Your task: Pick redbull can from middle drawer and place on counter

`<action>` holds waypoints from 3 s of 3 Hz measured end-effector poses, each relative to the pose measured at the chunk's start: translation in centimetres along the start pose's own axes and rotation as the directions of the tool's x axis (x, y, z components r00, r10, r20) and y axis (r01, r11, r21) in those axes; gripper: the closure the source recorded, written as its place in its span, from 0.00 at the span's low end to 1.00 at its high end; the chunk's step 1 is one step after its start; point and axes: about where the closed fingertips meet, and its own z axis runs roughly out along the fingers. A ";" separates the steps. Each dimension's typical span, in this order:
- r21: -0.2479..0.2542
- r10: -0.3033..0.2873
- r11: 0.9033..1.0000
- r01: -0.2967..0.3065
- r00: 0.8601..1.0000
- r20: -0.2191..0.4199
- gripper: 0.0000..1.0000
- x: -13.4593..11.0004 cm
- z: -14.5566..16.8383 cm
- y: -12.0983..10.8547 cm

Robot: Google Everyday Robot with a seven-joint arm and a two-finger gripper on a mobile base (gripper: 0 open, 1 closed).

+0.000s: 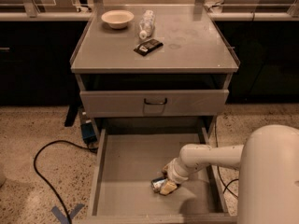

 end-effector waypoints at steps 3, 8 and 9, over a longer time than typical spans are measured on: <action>0.011 0.043 0.999 -0.045 0.990 0.135 1.00 -2.8 -8.7 -0.5; 0.124 -0.170 0.984 0.132 0.904 0.391 1.00 -17.4 -44.2 -6.1; 0.176 -0.244 0.967 0.182 0.855 0.458 1.00 -20.9 -46.8 -9.2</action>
Offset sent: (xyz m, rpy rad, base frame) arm -0.0030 -0.0117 0.0627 0.0845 0.0083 -0.0579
